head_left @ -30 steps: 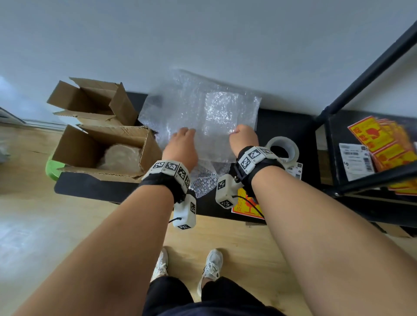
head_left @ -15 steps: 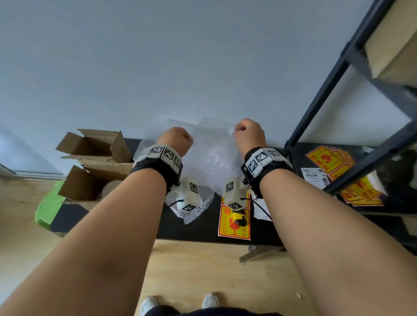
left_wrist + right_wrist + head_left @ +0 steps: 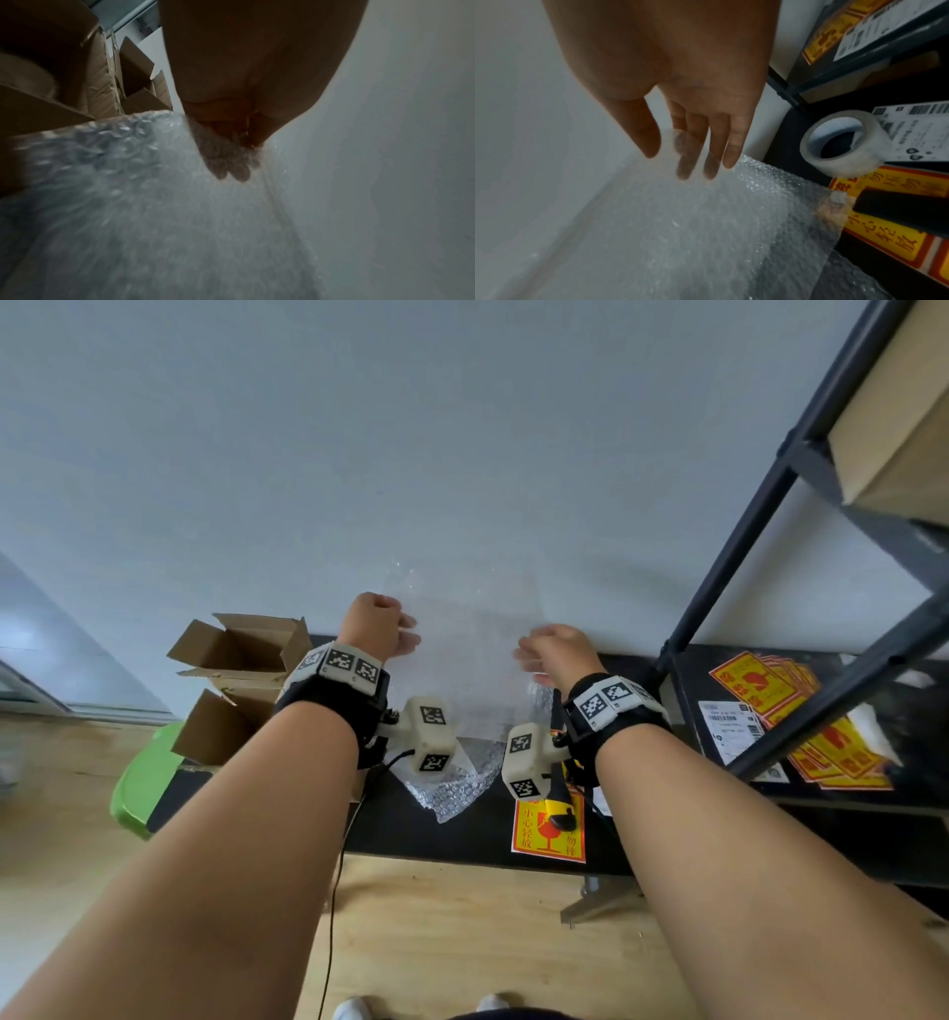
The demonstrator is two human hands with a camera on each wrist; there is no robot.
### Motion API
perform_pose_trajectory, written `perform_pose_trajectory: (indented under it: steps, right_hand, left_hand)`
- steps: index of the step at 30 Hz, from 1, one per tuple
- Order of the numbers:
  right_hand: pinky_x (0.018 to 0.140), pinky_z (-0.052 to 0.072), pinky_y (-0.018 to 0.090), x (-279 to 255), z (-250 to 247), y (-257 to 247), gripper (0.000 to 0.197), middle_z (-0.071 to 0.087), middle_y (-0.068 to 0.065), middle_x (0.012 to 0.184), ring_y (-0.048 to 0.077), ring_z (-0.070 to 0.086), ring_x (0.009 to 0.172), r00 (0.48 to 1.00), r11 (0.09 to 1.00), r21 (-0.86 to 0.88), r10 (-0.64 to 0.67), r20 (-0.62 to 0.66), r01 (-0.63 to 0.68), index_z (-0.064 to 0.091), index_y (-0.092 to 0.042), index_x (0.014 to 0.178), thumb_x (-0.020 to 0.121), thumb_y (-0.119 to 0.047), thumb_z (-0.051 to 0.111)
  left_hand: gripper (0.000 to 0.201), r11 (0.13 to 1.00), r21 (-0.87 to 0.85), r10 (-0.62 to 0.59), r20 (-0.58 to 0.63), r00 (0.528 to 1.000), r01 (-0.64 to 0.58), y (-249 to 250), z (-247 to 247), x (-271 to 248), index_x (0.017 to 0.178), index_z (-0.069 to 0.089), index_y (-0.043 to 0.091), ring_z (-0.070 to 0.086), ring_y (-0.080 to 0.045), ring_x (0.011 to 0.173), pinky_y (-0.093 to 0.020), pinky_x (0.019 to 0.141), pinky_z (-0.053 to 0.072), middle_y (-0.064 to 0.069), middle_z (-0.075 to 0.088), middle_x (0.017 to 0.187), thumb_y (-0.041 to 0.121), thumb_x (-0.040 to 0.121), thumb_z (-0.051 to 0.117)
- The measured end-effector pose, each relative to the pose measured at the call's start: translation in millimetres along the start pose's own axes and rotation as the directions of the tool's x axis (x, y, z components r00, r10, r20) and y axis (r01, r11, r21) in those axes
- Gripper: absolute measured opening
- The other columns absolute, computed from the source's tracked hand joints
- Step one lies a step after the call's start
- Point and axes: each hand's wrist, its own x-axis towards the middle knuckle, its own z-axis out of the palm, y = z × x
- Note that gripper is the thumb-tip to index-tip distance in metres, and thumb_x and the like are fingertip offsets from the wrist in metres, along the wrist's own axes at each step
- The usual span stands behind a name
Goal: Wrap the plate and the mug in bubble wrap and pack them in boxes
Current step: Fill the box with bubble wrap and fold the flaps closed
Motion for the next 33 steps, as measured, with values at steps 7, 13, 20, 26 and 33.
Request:
perform_pose_trajectory:
  steps: [7, 13, 20, 26, 33]
  right_hand:
    - [0.048, 0.041, 0.016, -8, -4, -5, 0.005, 0.068, 0.002, 0.074, 0.011, 0.058, 0.058, 0.996, 0.996, -0.021, -0.09, -0.001, 0.09, 0.059, -0.011, 0.095, 0.093, -0.009, 0.056]
    - [0.041, 0.041, 0.016, -9, -5, -4, 0.022, 0.07, 0.005, 0.078, 0.013, 0.065, 0.054, 0.993, 0.995, 0.025, -0.097, 0.065, 0.095, 0.066, -0.014, 0.096, 0.095, 0.0, 0.05]
    - [0.05, 0.046, 0.024, -7, 1, -6, 0.037, 0.066, 0.007, 0.084, 0.021, 0.06, 0.066, 0.992, 0.994, 0.024, -0.112, 0.066, 0.11, 0.066, -0.014, 0.068, 0.082, 0.012, 0.044]
    - [0.056, 0.047, 0.023, -9, 4, -13, 0.039, 0.061, 0.005, 0.081, 0.02, 0.056, 0.074, 0.974, 0.981, -0.105, -0.141, 0.175, 0.161, 0.061, -0.012, 0.063, 0.079, 0.015, 0.039]
    - [0.082, 0.055, 0.037, -15, 10, -21, 0.013, 0.065, 0.006, 0.105, 0.028, 0.065, 0.091, 0.965, 0.995, 0.044, -0.096, 0.244, 0.088, 0.064, -0.022, 0.098, 0.092, -0.011, 0.059]
  left_hand:
    - [0.027, 0.994, 0.08, -0.089, 0.179, 0.98, 0.076, -2, -23, -14, 0.121, 0.044, 0.009, 0.065, -0.023, 0.076, -0.032, 0.067, 0.059, -0.014, 0.063, 0.104, 0.006, 0.096, 0.053]
    - [0.022, 0.995, 0.102, 0.0, 0.066, 0.998, -0.007, -9, -31, -15, 0.09, 0.059, 0.003, 0.063, -0.018, 0.067, -0.021, 0.054, 0.057, -0.016, 0.064, 0.093, -0.018, 0.086, 0.052]
    - [0.026, 0.827, 0.556, 0.132, -0.045, 0.99, -0.085, -19, -38, -8, 0.09, 0.066, 0.005, 0.062, -0.024, 0.079, -0.025, 0.068, 0.054, -0.011, 0.065, 0.089, -0.007, 0.092, 0.044]
    - [0.031, 0.751, 0.621, 0.086, 0.245, 0.966, -0.225, -5, -29, -14, 0.124, 0.061, 0.017, 0.055, -0.02, 0.111, -0.03, 0.097, 0.04, -0.003, 0.06, 0.129, 0.029, 0.095, 0.057]
    - [0.053, 0.778, 0.609, -0.149, 0.419, 0.896, -0.156, -8, -17, -20, 0.131, 0.056, 0.016, 0.051, -0.027, 0.124, -0.046, 0.113, 0.032, -0.006, 0.057, 0.133, 0.031, 0.083, 0.073]
